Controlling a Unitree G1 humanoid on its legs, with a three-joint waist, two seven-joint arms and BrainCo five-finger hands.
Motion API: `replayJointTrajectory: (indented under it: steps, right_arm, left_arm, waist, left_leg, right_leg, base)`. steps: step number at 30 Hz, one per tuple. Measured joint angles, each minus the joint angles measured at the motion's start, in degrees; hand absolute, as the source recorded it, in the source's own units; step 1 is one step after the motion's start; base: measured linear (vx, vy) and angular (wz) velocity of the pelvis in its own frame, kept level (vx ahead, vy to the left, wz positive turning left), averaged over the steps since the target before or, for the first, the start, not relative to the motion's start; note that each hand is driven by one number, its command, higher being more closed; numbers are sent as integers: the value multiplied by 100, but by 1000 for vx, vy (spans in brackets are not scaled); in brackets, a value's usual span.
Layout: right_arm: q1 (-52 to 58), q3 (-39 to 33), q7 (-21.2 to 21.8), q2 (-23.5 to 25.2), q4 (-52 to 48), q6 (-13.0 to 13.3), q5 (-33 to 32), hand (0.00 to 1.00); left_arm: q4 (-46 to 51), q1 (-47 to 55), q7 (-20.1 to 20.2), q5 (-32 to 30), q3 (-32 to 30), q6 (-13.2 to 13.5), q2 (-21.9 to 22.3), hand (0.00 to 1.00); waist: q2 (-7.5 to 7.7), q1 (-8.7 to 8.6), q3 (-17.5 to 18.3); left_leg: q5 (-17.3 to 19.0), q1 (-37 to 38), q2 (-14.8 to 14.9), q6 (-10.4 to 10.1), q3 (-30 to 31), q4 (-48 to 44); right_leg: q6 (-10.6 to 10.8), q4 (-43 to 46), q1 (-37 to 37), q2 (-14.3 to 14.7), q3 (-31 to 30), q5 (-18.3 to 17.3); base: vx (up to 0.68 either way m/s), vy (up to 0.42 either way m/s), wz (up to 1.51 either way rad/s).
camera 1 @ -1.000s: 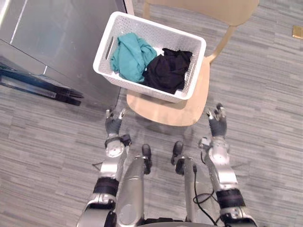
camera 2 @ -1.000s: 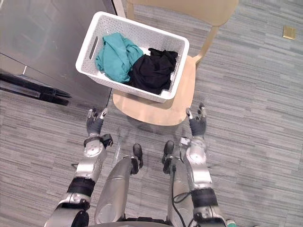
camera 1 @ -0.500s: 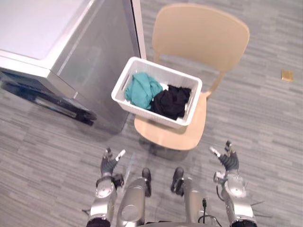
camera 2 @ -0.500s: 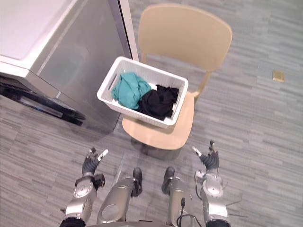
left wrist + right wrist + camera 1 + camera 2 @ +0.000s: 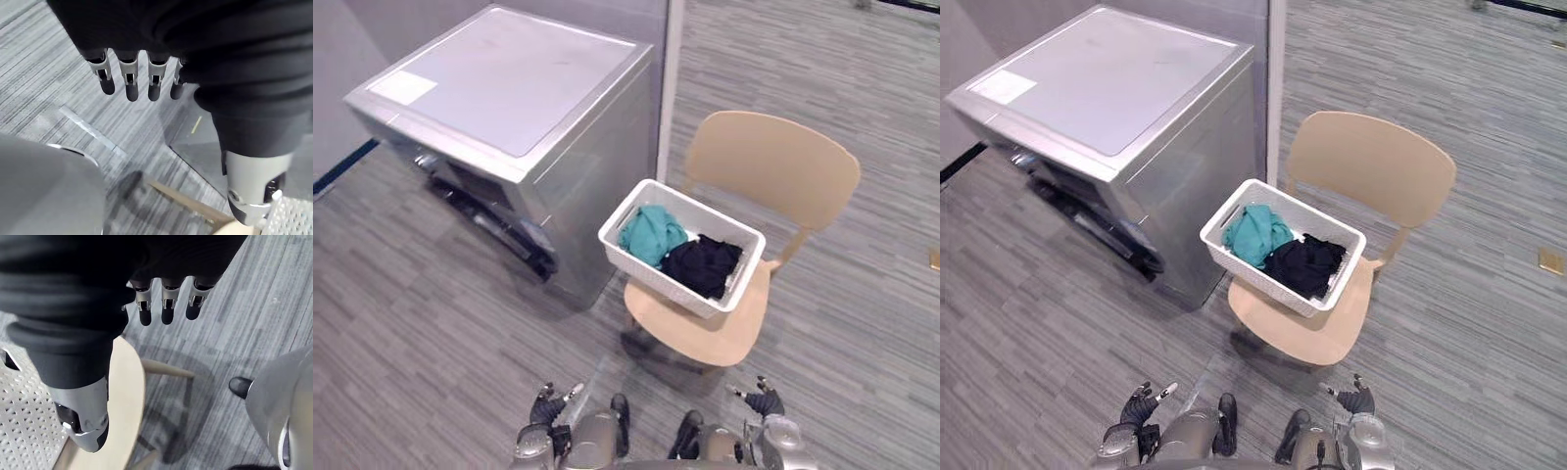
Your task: Pick up the laundry basket with both hands and put the clothes into the washing machine.
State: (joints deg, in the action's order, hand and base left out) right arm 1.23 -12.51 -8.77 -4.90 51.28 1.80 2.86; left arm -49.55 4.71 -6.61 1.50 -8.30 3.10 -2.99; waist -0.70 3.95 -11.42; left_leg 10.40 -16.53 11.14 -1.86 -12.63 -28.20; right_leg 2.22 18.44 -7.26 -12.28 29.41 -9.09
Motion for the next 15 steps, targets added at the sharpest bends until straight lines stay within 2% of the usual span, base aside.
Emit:
replayJointTrajectory:
  steps: [1,2,3,4,5,6,7,8,9,10,11,12,13,14,15]
  right_arm:
    - [-32,4,0,-16,39,-2,1,0]
    - [-94,5,0,-58,64,-11,3,0]
    - [-98,10,-8,-223,168,-30,4,0]
    - [-91,12,-8,-288,202,-46,3,0]
    - [-53,12,-21,-410,262,-76,4,0]
    - [-44,11,-23,-477,293,-89,3,0]
    - [-79,-7,-32,-465,423,-118,2,0]
    - [-57,5,-19,-417,433,-118,2,0]
    - [-55,3,4,-316,506,-116,2,0]
    - [-169,3,10,-259,584,-125,4,0]
    - [-326,27,12,-204,586,-197,7,0]
    - [-447,139,14,-201,573,-227,13,0]
    - [-536,243,14,-196,564,-224,17,0]
    - [-608,362,8,-190,509,-221,18,0]
    - [-638,413,0,-185,430,-218,18,0]
  left_arm:
    - [-45,-25,-9,2,-62,2,-13,0]
    - [-95,-62,-36,0,-110,-2,-25,0]
    - [-201,-114,-115,-2,-91,-6,-31,0]
    - [-235,-125,-121,-2,-78,-7,-30,0]
    - [-300,-116,-139,-2,-41,-17,-6,0]
    - [-308,-75,-154,1,7,-17,14,0]
    - [-400,-136,-209,4,110,-19,-61,0]
    - [-395,-175,-232,0,149,-11,-103,0]
    - [-406,-255,-231,-2,173,-7,-198,0]
    - [-408,-250,-230,-9,180,-10,-235,0]
    - [-426,-210,-231,-30,194,-24,-247,0]
    - [-419,-205,-230,-93,222,-27,-267,0]
    - [-400,-209,-232,-143,319,-25,-301,0]
    - [-401,-209,-231,-211,399,-28,-425,0]
    - [-400,-209,-232,-225,424,-28,-474,0]
  waist:
    - [63,-16,-34]
    - [62,-28,-36]
    - [47,-144,-27]
    - [5,-184,-14]
    - [-140,-227,62]
    - [-257,-265,99]
    - [-176,-324,75]
    - [-118,-323,89]
    - [-3,-294,80]
    - [21,-267,77]
    - [-19,-276,70]
    - [-87,-303,28]
    - [-110,-299,13]
    - [-105,-302,-18]
    - [-124,-310,-39]
  left_leg:
    - [-1,-21,151,-2,-15,-26]
    - [-14,-33,329,-25,-12,32]
    - [-57,-69,541,-95,15,272]
    - [-82,-63,614,-133,17,416]
    - [-96,-25,733,-154,15,721]
    - [-183,11,780,-318,0,849]
    - [-229,-115,450,-587,0,400]
    - [-55,-211,302,-485,35,160]
    - [294,-354,74,-328,39,-314]
    - [487,-363,-25,-236,4,-502]
    - [652,-291,-170,-79,-42,-636]
    - [723,-148,-262,44,-52,-607]
    - [748,10,-345,104,-10,-488]
    - [721,291,-487,172,38,-205]
    - [685,460,-580,234,87,-16]
  right_leg:
    - [71,0,9,-105,2,19]
    - [180,22,14,-275,10,30]
    - [443,46,45,-576,39,58]
    - [563,42,84,-687,78,97]
    - [841,28,151,-865,148,191]
    - [1000,3,221,-910,206,245]
    - [1266,-182,505,-1246,184,361]
    - [1241,-308,609,-1330,163,410]
    - [1273,-344,728,-1586,138,735]
    - [1173,-193,695,-1762,82,886]
    - [454,283,531,-2016,37,1144]
    - [-415,1012,228,-2147,-99,1070]
    - [-383,1844,-114,-1978,-505,676]
    - [-54,2431,-363,-1523,-977,159]
    - [30,2583,-447,-1240,-1172,-109]
  base:
    - [-26,196,33]
    - [-4,374,50]
    - [17,422,54]
    - [67,572,63]
    - [97,443,43]
    - [186,673,72]
    - [186,551,70]
    - [254,635,82]
    - [203,411,40]
    - [264,533,24]
    - [284,520,10]
    - [352,557,21]
    - [356,434,35]
    - [282,280,39]
    - [273,190,50]
